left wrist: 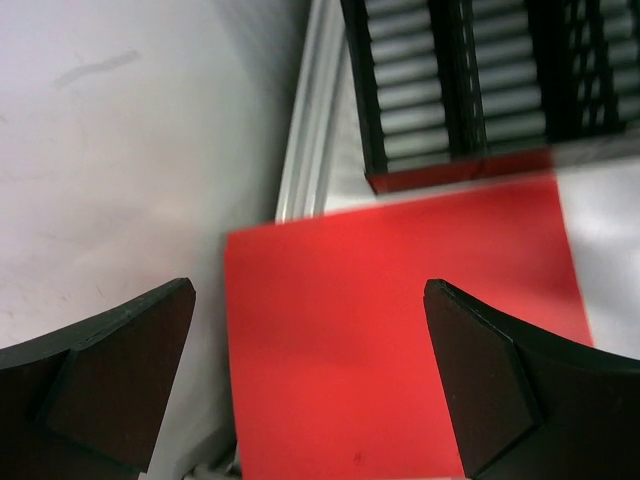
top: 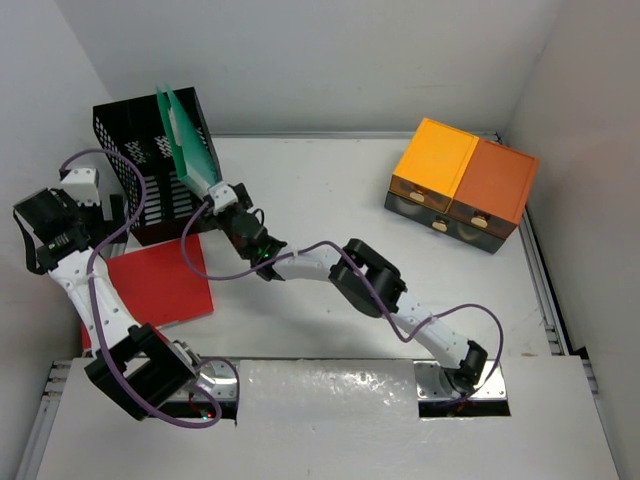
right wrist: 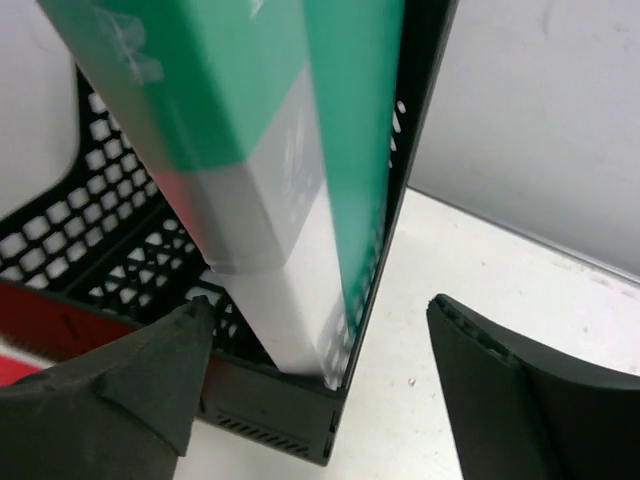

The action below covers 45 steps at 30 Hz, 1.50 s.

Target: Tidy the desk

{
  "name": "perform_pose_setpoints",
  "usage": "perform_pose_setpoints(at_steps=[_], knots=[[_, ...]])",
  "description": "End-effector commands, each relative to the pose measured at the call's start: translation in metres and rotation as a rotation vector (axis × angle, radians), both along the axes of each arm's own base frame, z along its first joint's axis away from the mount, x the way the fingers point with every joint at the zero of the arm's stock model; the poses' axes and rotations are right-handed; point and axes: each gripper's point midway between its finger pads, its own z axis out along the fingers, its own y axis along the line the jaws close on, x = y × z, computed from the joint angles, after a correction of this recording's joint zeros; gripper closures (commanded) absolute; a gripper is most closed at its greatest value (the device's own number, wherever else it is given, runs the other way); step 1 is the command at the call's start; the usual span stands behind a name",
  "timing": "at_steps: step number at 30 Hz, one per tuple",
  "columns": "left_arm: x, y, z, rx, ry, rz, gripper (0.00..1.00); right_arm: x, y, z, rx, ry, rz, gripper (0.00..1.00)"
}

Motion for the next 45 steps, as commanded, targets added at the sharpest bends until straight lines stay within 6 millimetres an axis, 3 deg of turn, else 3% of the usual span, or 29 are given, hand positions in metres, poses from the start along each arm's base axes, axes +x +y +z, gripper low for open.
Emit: perform_pose_setpoints(at_steps=[1,2,6,10,18,20,21,23,26,29,31,35,37,38,40,41,45], knots=[[-0.018,-0.01,-0.007,0.052,0.077,-0.062,0.02,-0.034,-0.006,0.155,0.226,-0.175,0.105,0.14],[-0.022,-0.012,-0.01,0.06,0.1,-0.071,0.02,-0.039,-0.008,0.152,0.194,-0.183,0.112,0.11],[-0.032,-0.015,-0.016,0.078,0.124,-0.068,0.02,-0.066,-0.017,0.182,0.193,-0.216,0.163,0.07],[-0.033,-0.017,-0.014,0.075,0.117,-0.062,0.02,-0.075,-0.032,0.199,0.249,-0.191,0.173,0.1],[-0.031,-0.017,0.0,0.082,0.069,-0.045,0.02,-0.082,-0.042,0.187,0.269,-0.157,0.19,0.12],[-0.03,-0.025,0.001,0.07,0.065,-0.086,0.02,-0.088,-0.048,0.171,0.264,-0.112,0.21,0.12],[-0.028,-0.03,0.006,0.064,0.052,-0.119,0.02,-0.093,-0.055,0.183,0.269,-0.113,0.22,0.13],[-0.034,-0.038,0.006,0.074,0.088,-0.165,0.02,-0.101,-0.06,0.154,0.16,-0.045,0.258,0.12],[-0.052,-0.031,0.001,0.148,0.176,-0.158,0.02,-0.119,-0.074,0.121,0.007,0.073,0.313,0.11],[-0.07,-0.028,-0.022,0.143,0.279,-0.128,0.02,-0.141,-0.08,0.078,-0.016,0.248,0.377,0.11],[-0.079,-0.034,-0.044,0.098,0.328,-0.128,0.02,-0.165,-0.067,0.048,-0.012,0.367,0.507,0.11],[-0.086,-0.043,-0.068,0.048,0.332,-0.109,0.02,-0.189,-0.038,0.008,0.049,0.626,0.653,0.14],[-0.088,-0.047,-0.076,0.036,0.318,-0.092,0.02,-0.186,-0.02,0.007,0.149,0.779,0.677,0.22],[-0.09,-0.049,-0.084,0.021,0.328,-0.092,0.02,-0.192,-0.011,-0.025,0.145,0.88,0.708,0.3],[-0.091,-0.05,-0.088,0.011,0.325,-0.081,0.02,-0.191,0.006,-0.023,0.244,0.968,0.742,0.36],[-0.092,-0.051,-0.091,0.006,0.331,-0.081,0.02,-0.192,0.009,-0.039,0.258,1.011,0.739,0.37],[-0.095,-0.052,-0.097,-0.002,0.342,-0.072,0.02,-0.197,0.018,-0.039,0.38,1.083,0.771,0.38]])
